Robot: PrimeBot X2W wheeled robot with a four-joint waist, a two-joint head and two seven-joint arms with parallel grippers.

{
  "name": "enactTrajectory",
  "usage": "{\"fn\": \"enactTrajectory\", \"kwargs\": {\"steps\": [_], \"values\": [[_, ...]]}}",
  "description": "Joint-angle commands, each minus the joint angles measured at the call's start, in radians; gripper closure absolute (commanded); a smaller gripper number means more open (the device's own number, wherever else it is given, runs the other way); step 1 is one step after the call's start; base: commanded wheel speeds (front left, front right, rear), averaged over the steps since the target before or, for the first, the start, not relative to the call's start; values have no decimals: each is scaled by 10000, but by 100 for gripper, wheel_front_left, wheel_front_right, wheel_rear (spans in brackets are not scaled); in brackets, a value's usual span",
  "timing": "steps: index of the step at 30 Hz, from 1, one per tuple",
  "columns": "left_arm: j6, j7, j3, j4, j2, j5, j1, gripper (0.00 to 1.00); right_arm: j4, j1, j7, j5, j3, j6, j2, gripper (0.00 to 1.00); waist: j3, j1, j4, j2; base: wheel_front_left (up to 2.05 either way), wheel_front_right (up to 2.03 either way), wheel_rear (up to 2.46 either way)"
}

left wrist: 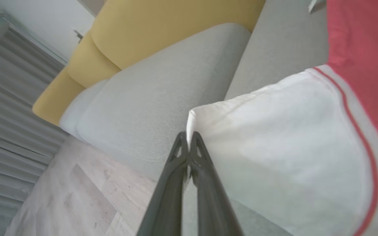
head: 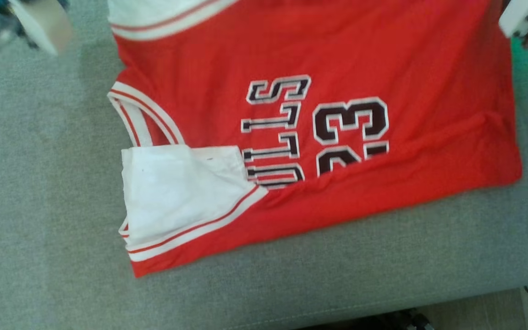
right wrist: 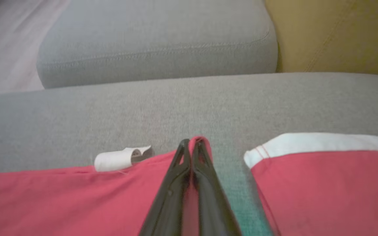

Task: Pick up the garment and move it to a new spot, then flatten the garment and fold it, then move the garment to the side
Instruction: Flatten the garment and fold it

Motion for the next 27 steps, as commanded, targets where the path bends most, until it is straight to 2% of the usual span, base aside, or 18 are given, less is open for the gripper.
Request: {"fn": "enactTrajectory", "kwargs": {"steps": [1,5,8,13,19,24,27], "values": [[82,-213,601,122,156,94,-800,100,-225,-261,-242,135,-147,67,-27,100,30,-1,-2,0,0,0,0],[326,-634,894,747,-198,323,-1517,100,-318,-475,-607,801,-541,67,-54,100,130,-1,91,0,0,0,0],[435,-776,1120,1090,-391,316,-1817,100,-446,-467,-693,986,-505,67,-352,100,125,-1,159,0,0,0,0],[338,-865,1160,947,-427,127,-1253,100,-801,61,-633,1423,-316,67,-749,100,-147,-1,389,0,0,0,0],[248,-878,896,-63,76,-19,407,100,-1472,1236,-702,1905,-196,67,-1318,100,-660,-1,752,0,0,0,0],[519,-877,801,-1428,832,-339,1880,100,-2347,2598,-710,2188,-245,67,-1904,100,-1059,-1,992,0,0,0,0],[674,-829,767,-1954,1057,-433,2290,100,-2596,3070,-688,2217,-315,67,-2061,100,-1162,-1,1048,0,0,0,0]]}}
